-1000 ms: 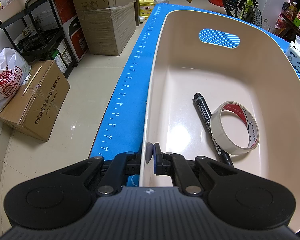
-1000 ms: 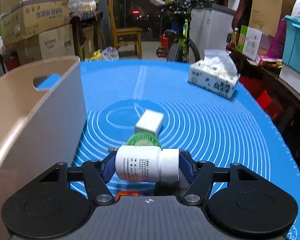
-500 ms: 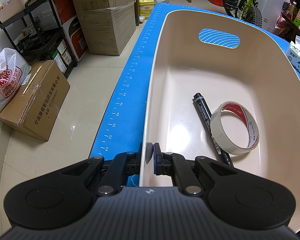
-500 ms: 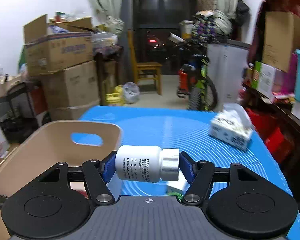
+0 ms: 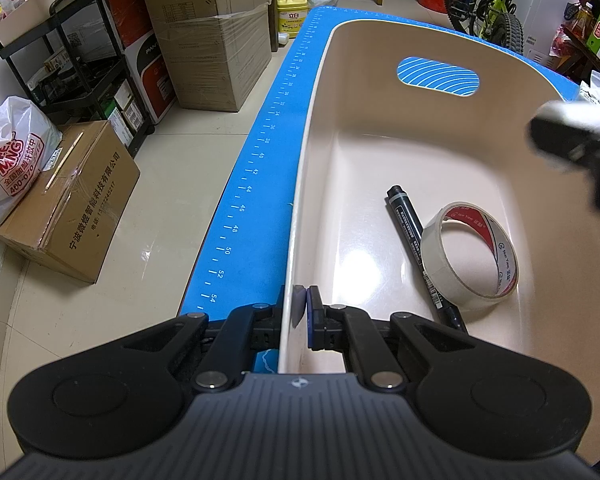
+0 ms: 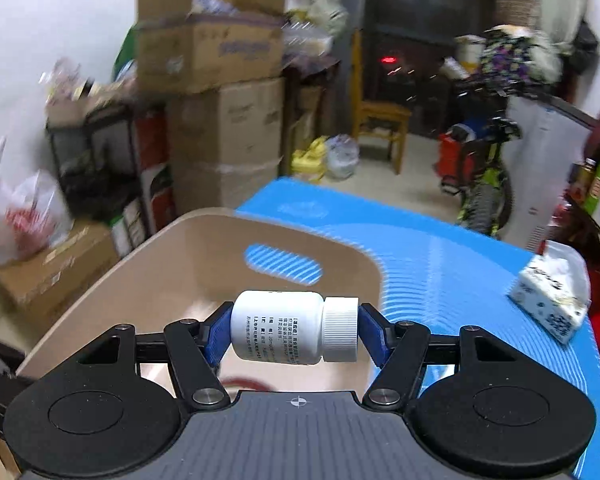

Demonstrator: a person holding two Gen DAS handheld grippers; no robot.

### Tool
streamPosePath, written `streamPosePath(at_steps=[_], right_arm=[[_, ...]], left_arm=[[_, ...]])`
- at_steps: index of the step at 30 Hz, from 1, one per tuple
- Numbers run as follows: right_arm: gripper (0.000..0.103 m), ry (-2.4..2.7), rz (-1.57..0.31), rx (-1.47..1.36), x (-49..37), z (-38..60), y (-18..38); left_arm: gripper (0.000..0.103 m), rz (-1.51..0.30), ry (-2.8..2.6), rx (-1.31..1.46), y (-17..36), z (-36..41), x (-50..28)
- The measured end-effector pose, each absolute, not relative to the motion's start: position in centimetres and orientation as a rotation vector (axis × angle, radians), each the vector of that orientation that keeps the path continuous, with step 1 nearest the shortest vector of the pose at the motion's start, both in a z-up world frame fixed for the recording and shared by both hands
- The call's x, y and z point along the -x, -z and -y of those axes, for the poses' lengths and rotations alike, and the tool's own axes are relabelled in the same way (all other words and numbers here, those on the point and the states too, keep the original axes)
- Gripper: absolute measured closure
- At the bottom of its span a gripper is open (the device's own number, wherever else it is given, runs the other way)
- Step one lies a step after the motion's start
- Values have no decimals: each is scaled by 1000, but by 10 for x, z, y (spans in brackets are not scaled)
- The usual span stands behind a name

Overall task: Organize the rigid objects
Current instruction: 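Carry the pill bottle into the basket and open the right gripper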

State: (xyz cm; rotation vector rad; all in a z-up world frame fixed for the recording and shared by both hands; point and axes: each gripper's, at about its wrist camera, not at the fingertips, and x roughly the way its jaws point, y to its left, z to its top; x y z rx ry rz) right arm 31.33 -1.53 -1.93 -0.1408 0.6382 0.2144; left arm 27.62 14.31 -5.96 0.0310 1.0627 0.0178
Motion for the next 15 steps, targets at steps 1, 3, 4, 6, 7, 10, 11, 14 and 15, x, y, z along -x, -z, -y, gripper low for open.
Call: streamPosePath(at_steps=[1, 3, 4, 6, 7, 10, 11, 14, 15], right_arm=[[35, -227, -658, 152, -315, 10, 22], [35, -252, -705, 176, -321, 0, 28], [35, -264, -734, 190, -323, -6, 32], [35, -283, -786, 207, -327, -13, 40], [35, -293, -816, 214, -330, -17, 43], [35, -313, -889, 236, -337, -25, 53], [35, -318, -912, 251, -338, -28, 57], [35, -331, -977, 270, -342, -29, 64], [35, -332, -1003, 278, -343, -30, 67]], left_arm=[[95, -1063, -17, -31, 60, -143, -276], [95, -1063, -17, -30, 60, -143, -276], [95, -1063, -17, -31, 60, -143, -276], [95, -1063, -18, -31, 60, -143, -276], [95, -1063, -18, -31, 60, -143, -276], [95, -1063, -17, -32, 60, -143, -277], [95, -1062, -17, -32, 60, -144, -277], [95, -1063, -16, -35, 60, -144, -277], [95, -1062, -16, -35, 60, -144, -277]])
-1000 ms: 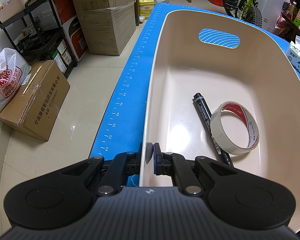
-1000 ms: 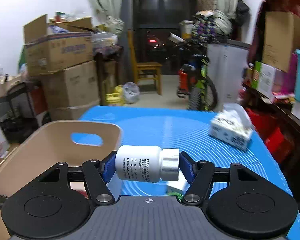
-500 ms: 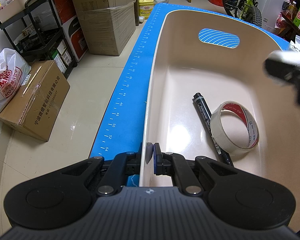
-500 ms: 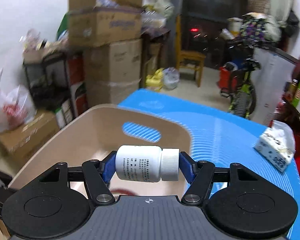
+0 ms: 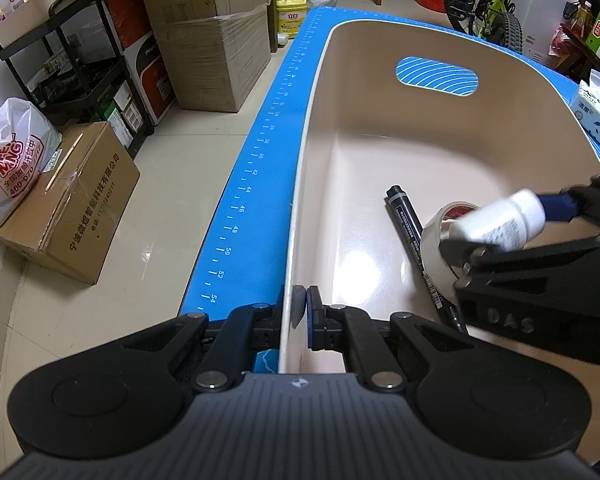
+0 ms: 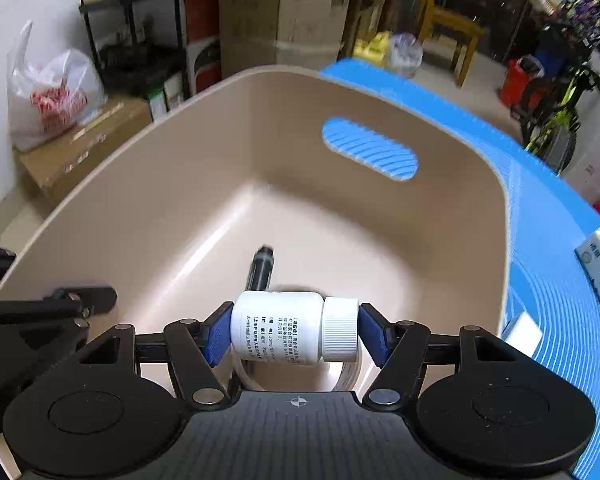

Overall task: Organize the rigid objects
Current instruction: 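Carry the pill bottle into the basket and open the right gripper, then move the right gripper back and grasp the orange-purple toy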

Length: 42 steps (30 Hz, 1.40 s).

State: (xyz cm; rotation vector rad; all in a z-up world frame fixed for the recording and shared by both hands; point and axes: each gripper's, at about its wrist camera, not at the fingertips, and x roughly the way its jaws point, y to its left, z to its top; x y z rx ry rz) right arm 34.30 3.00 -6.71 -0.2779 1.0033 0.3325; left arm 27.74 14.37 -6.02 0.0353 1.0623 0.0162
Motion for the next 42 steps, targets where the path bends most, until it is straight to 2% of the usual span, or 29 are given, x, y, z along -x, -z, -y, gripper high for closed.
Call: streamPosePath(at_steps=[9, 16, 18, 22, 31, 42], right_arm=[[31, -321, -1064, 277, -345, -27, 70], [31, -346, -969, 216, -332, -15, 54], [26, -345, -934, 213, -325, -11, 47], [25, -328, -879, 177, -317, 3, 28], [25, -176, -700, 40, -291, 81, -7], [25, 106, -727, -48, -274, 180, 33]], left_arm=[[95, -1062, -16, -42, 61, -142, -278], [95, -1064, -19, -44, 61, -141, -277], [95, -1065, -19, -45, 61, -140, -277], [95, -1066, -19, -44, 61, -141, -277], [95, -1066, -17, -41, 60, -141, -275], [94, -1066, -19, -43, 61, -141, -275]])
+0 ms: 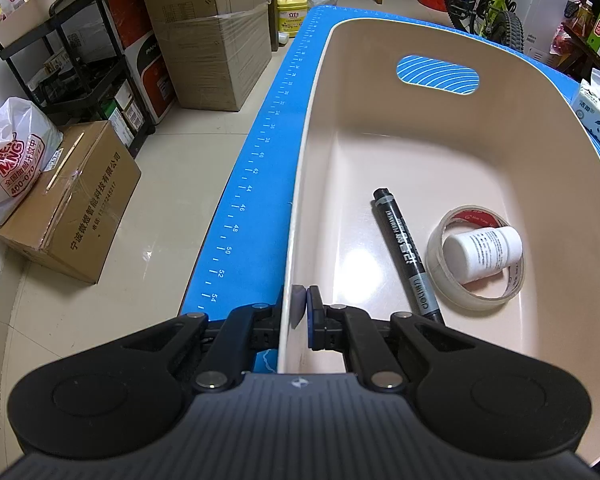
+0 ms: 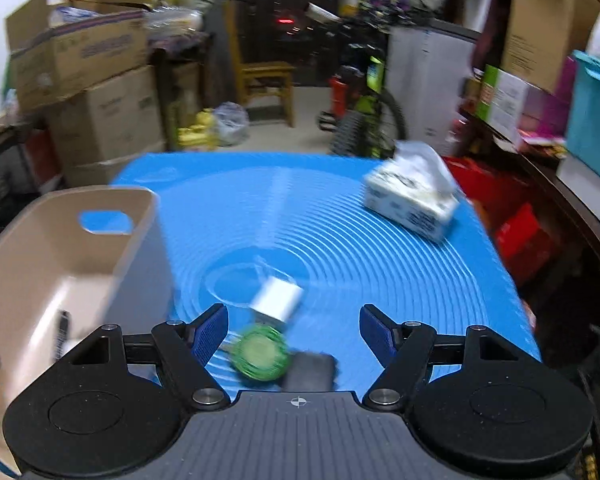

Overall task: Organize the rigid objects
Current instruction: 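Move the right gripper back and grasp the orange-purple toy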

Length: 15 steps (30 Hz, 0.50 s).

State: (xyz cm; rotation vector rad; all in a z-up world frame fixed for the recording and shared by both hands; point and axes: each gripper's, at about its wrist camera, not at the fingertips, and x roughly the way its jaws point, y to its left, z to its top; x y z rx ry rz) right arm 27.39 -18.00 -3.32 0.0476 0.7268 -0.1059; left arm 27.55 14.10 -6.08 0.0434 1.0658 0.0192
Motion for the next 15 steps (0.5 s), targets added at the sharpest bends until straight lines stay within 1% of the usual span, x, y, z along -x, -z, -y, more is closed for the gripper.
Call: streamPosePath(at_steps=[8, 15], right_arm=[[25, 171, -809, -84, -266, 190, 84], [25, 145, -828, -86, -253, 181, 94]], left_arm=[[94, -1066, -19, -44, 61, -141, -275], [94, -1066, -19, -43, 61, -141, -276]])
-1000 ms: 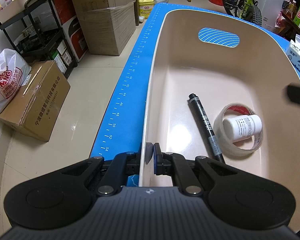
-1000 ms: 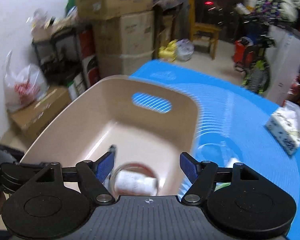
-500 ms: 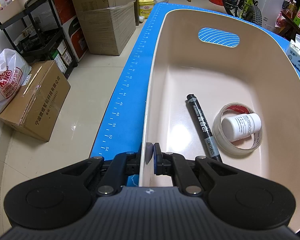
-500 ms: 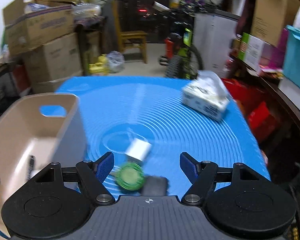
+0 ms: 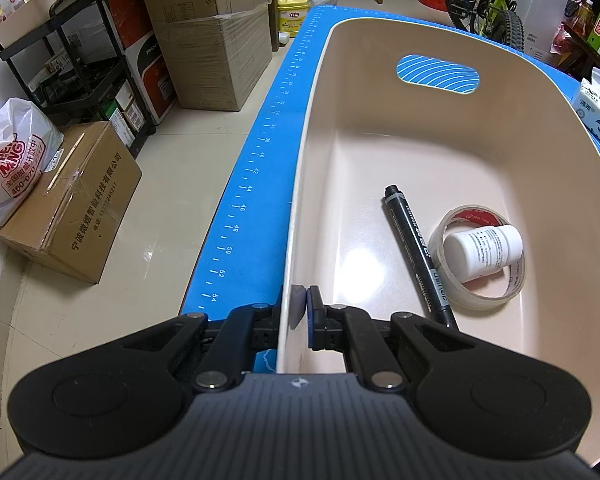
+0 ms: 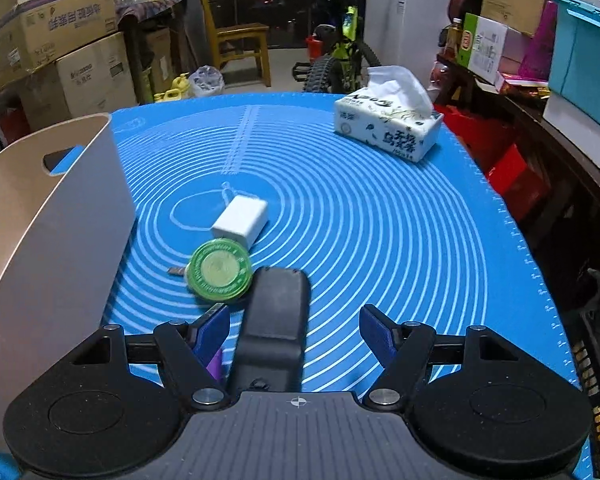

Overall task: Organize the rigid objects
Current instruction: 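Move the right gripper back and grasp the orange-purple toy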

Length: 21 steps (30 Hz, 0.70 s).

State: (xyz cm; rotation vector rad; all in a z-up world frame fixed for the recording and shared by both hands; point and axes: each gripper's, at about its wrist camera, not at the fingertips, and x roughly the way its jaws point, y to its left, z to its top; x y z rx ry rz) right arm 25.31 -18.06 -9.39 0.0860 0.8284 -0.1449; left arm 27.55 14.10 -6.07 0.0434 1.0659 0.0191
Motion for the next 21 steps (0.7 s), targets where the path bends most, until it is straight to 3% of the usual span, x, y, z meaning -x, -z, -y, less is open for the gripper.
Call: streamPosePath(at_steps=[21], right_arm=[[40, -11, -858, 117, -239, 109, 117]], left_arm=[[94, -1066, -19, -43, 61, -141, -276]])
